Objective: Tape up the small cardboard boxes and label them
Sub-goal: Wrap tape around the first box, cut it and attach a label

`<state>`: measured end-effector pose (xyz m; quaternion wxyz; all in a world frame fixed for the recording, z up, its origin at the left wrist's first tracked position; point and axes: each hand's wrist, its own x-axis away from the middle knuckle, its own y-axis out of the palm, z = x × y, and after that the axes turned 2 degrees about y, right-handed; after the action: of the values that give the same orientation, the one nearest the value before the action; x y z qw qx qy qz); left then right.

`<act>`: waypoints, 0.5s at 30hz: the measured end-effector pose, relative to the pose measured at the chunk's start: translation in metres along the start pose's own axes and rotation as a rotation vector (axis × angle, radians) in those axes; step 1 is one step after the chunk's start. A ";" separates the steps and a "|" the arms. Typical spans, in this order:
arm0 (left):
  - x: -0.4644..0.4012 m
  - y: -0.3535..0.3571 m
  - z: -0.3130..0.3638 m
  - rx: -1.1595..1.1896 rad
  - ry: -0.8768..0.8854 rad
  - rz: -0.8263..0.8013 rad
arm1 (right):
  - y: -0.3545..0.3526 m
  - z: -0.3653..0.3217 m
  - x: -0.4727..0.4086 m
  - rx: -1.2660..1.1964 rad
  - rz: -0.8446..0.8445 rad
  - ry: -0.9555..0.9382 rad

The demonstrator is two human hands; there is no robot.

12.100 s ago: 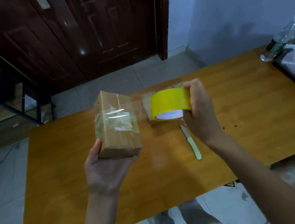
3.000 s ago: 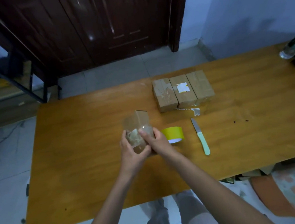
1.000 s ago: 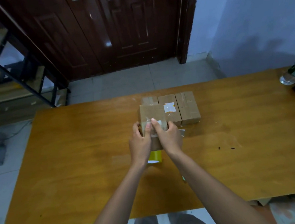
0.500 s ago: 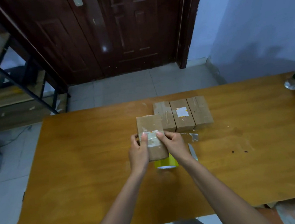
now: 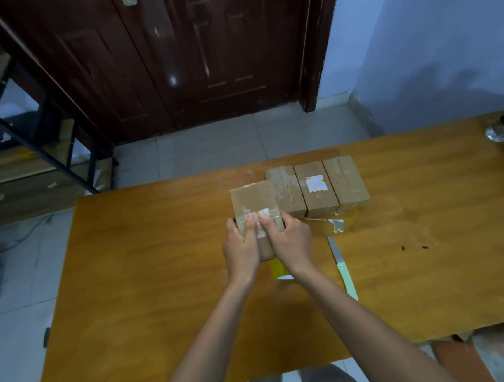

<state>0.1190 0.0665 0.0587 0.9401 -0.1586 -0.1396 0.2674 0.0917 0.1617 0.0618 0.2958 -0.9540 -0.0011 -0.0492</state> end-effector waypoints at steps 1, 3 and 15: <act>0.001 0.001 -0.001 0.004 0.009 0.007 | 0.000 0.000 0.001 0.009 0.026 -0.030; 0.002 0.001 -0.002 0.008 0.012 0.016 | -0.001 0.001 0.001 -0.011 0.050 -0.037; 0.009 -0.008 0.012 0.131 -0.086 -0.047 | -0.016 -0.003 0.003 -0.145 -0.039 0.037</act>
<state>0.1256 0.0678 0.0743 0.9476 -0.0817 -0.1657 0.2605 0.0939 0.1730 0.0734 0.2247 -0.9717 -0.0105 -0.0724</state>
